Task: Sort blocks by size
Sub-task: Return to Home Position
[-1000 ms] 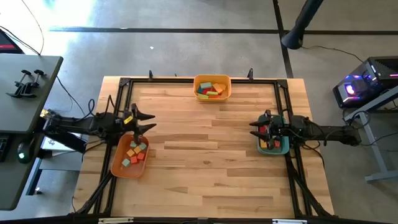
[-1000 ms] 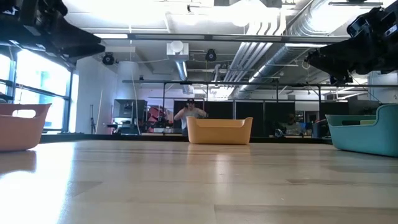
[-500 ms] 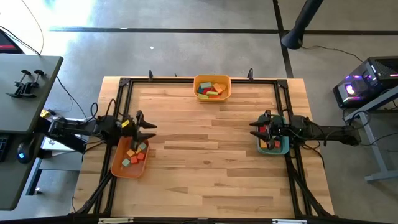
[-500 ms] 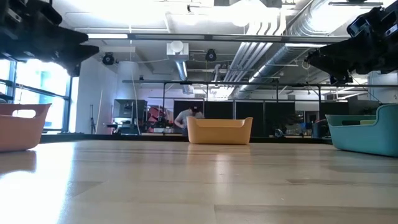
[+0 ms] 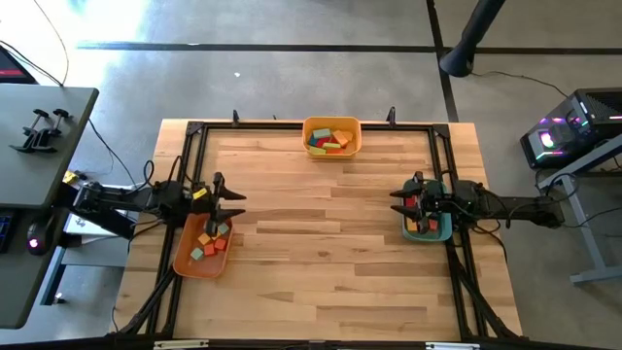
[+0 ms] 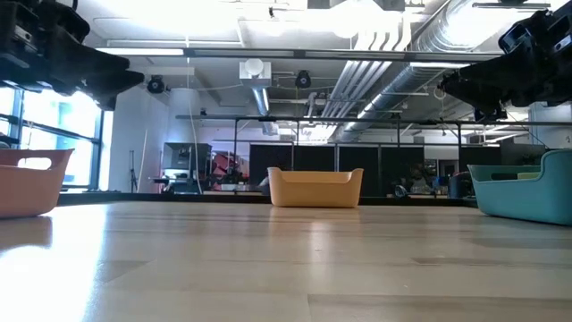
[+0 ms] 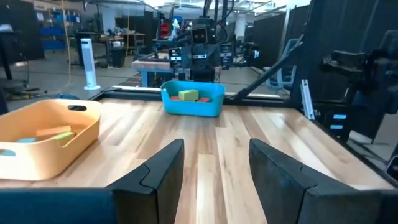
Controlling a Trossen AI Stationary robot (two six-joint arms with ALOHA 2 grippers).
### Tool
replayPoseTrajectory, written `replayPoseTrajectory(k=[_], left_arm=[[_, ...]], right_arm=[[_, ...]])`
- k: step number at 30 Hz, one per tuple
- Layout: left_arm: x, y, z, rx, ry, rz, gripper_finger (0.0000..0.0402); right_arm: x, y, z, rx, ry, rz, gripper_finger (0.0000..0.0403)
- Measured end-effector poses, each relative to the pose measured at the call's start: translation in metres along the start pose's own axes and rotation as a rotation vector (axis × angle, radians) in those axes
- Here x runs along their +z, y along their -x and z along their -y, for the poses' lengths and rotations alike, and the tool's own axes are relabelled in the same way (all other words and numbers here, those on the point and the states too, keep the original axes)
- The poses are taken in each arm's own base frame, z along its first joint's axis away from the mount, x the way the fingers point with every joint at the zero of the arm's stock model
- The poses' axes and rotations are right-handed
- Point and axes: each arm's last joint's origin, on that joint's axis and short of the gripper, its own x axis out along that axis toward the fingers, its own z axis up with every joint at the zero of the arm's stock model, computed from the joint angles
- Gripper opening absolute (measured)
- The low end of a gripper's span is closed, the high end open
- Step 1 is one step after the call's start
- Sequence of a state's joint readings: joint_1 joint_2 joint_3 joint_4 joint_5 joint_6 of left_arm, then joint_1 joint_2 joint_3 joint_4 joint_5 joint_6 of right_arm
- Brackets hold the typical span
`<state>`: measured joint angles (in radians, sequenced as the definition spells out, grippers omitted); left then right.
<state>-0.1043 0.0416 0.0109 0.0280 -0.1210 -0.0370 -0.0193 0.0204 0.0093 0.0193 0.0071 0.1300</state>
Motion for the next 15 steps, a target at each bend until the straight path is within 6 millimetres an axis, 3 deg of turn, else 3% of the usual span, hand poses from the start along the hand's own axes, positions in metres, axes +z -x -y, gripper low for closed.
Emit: replayPoseTrajectory(k=[15], left_arm=[[-0.0004,-0.0003,0.0,0.001,0.012,-0.005,0.0165]], right_arm=[[-0.0001,0.0,0.0,0.0,0.0,0.0,0.0184]])
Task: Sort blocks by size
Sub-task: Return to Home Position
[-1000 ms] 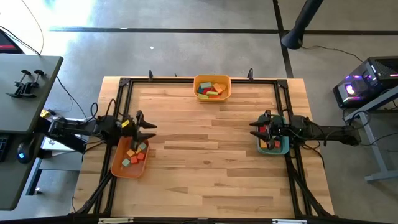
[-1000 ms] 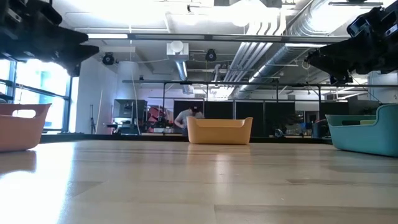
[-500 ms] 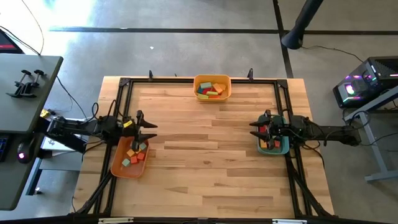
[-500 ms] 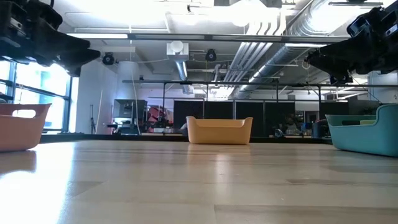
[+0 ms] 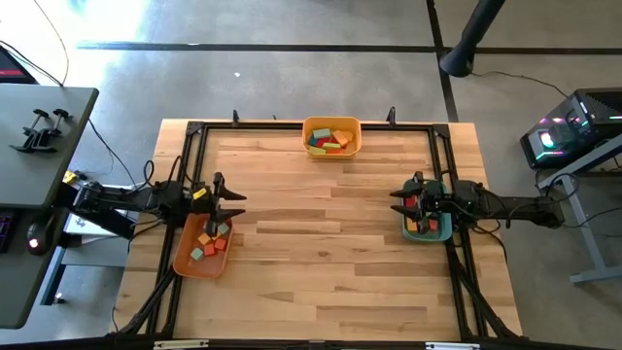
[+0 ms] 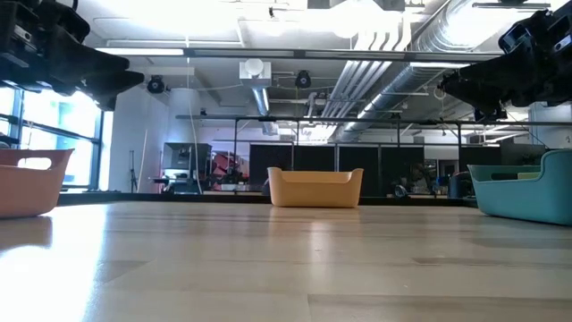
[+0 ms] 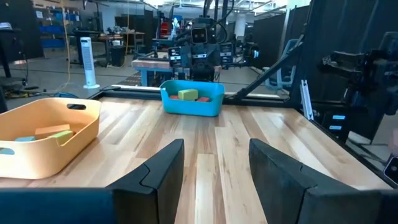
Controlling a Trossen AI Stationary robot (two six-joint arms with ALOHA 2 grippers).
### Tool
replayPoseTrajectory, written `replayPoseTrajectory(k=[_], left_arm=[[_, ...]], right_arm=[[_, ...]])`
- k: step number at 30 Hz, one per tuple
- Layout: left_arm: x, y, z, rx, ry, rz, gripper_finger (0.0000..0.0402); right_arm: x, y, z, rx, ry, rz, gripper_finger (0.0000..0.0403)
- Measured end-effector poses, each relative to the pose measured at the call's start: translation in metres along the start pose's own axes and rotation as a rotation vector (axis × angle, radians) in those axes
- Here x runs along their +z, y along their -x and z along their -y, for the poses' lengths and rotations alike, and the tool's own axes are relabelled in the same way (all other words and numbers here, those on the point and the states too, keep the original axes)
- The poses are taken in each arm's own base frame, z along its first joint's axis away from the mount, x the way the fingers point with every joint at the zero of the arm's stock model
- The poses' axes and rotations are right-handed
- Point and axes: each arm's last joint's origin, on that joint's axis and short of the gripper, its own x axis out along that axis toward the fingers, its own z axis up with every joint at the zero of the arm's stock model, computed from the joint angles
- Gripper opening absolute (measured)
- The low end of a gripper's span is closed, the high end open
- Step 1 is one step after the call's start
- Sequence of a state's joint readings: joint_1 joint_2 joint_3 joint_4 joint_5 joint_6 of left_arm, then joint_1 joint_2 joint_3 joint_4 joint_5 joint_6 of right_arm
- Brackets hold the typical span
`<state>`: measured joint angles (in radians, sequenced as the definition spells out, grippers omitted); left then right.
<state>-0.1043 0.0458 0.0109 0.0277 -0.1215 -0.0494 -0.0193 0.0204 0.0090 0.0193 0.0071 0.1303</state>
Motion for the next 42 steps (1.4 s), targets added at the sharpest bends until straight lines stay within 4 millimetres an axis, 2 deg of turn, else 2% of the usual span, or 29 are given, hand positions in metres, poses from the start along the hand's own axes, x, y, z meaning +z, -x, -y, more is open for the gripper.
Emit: replayPoseTrajectory(k=[38,42], left_arm=[[0.0001,0.0001,0.0001,-0.002,0.0,-0.001,0.0165],[-0.0003,0.0003,0.0039,-0.134,-0.001,-0.01,0.0165]], right_arm=[[0.0,0.0,0.0,0.001,0.0,0.0,0.0184],[0.0,0.0,0.0,0.001,0.0,0.0,0.0184]])
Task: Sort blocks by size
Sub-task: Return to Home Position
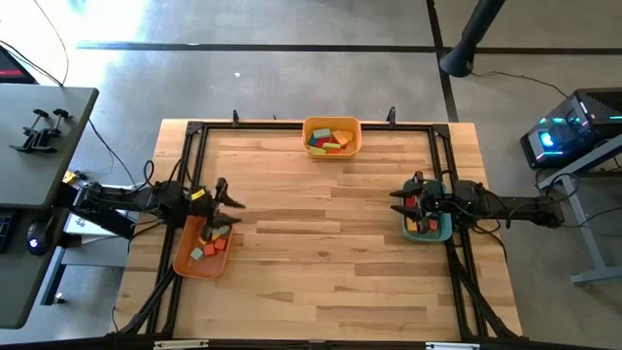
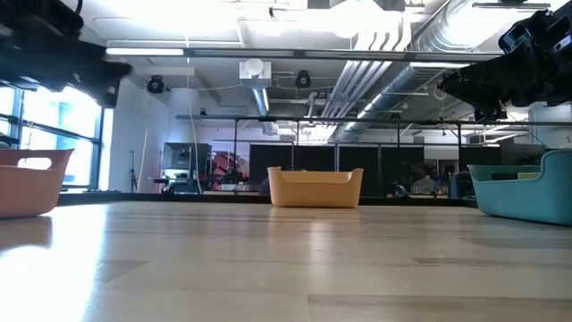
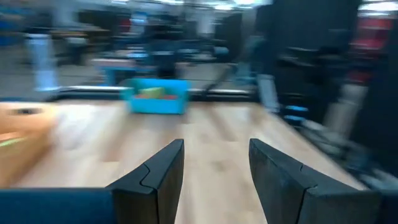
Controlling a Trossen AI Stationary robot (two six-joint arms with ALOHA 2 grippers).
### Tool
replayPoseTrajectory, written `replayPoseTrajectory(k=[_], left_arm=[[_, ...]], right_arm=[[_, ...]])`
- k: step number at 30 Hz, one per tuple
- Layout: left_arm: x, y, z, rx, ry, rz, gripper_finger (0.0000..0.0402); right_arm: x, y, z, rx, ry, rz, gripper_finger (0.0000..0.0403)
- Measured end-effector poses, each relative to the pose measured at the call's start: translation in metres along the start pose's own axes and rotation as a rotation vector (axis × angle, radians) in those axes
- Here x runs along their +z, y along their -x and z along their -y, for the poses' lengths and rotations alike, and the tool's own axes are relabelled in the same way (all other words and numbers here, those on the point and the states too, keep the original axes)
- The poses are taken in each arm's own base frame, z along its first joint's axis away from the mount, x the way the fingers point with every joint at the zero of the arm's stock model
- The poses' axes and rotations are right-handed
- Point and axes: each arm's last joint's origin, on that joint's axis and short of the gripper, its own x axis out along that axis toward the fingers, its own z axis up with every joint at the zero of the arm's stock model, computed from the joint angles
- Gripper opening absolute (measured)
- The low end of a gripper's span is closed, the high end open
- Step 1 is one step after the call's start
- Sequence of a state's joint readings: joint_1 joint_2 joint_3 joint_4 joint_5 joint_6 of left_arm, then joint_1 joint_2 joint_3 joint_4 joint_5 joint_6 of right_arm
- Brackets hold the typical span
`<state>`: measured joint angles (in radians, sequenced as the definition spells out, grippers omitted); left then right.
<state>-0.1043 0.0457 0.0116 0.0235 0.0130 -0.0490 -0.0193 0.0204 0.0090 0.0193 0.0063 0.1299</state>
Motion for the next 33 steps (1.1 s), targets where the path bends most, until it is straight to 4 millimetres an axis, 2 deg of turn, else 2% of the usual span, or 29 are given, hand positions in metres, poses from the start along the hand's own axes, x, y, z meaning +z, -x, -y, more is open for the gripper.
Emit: replayPoseTrajectory(k=[3,6,11,16,33], left_arm=[[0.001,0.0,0.004,-0.148,0.0,0.003,0.0165],[0.002,0.001,0.006,-0.197,-0.002,0.019,0.0165],[0.013,0.001,0.004,-0.128,-0.122,0.136,0.0165],[0.02,0.002,0.004,-0.1,-0.167,0.212,0.0165],[0.016,0.001,0.004,-0.101,-0.164,0.167,0.0165]], right_arm=[[0.0,0.0,0.0,0.0,0.0,0.0,0.0184],[0.0,0.0,0.0,0.0,0.0,0.0,0.0184],[0.0,0.0,0.0,0.0,0.0,0.0,0.0184],[0.0,0.0,0.0,0.0,0.0,0.0,0.0184],[0.0,0.0,0.0,0.0,0.0,0.0,0.0184]])
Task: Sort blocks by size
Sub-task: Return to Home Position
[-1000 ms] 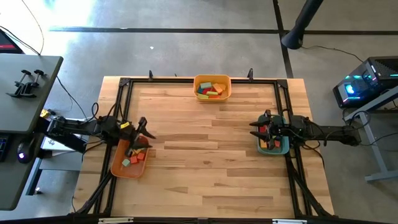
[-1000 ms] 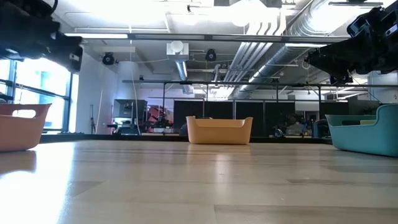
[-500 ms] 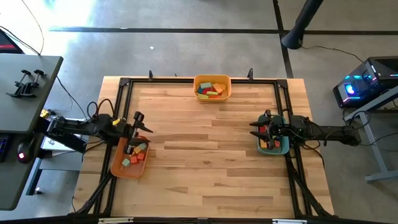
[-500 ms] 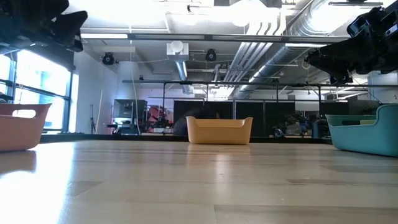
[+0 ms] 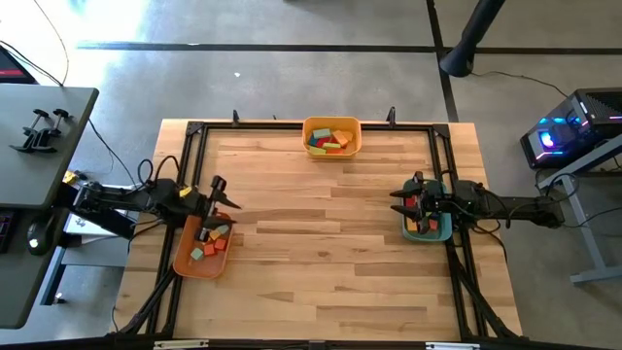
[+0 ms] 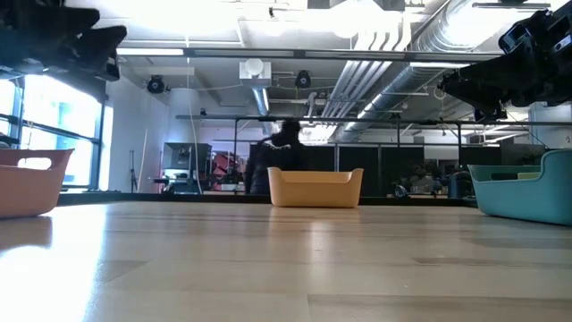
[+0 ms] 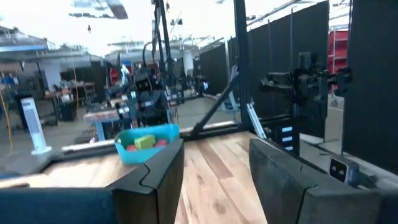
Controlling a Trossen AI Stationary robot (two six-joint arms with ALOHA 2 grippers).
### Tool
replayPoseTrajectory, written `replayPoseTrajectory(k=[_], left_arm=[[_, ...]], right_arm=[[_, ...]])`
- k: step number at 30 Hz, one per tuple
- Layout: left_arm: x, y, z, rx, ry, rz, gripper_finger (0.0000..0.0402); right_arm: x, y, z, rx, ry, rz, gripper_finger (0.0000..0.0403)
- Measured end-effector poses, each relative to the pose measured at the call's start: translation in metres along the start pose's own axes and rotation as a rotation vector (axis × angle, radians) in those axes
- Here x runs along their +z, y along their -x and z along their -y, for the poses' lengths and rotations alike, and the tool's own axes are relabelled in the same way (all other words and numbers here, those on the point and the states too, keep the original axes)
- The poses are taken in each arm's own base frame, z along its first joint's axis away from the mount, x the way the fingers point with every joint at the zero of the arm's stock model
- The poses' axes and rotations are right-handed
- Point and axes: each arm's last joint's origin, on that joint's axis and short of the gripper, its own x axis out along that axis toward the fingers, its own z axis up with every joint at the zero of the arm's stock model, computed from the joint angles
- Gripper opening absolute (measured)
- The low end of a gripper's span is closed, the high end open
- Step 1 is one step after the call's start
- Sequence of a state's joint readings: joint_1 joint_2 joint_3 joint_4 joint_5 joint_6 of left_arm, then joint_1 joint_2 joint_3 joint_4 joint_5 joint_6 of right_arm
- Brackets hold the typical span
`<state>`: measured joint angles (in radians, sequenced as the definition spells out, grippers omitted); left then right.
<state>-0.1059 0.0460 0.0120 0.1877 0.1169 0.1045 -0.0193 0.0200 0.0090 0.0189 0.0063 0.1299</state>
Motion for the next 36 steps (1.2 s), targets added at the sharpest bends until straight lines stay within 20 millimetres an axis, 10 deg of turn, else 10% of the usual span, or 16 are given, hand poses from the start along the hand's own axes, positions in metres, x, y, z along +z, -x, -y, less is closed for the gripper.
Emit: replayPoseTrajectory(k=[13,36], left_arm=[[-0.021,0.0,-0.002,0.131,0.078,-0.231,0.0165],[-0.015,0.007,-0.016,0.26,0.134,-0.15,0.0165]], right_arm=[[0.0,0.0,0.0,0.0,0.0,0.0,0.0184],[0.0,0.0,0.0,0.0,0.0,0.0,0.0184]])
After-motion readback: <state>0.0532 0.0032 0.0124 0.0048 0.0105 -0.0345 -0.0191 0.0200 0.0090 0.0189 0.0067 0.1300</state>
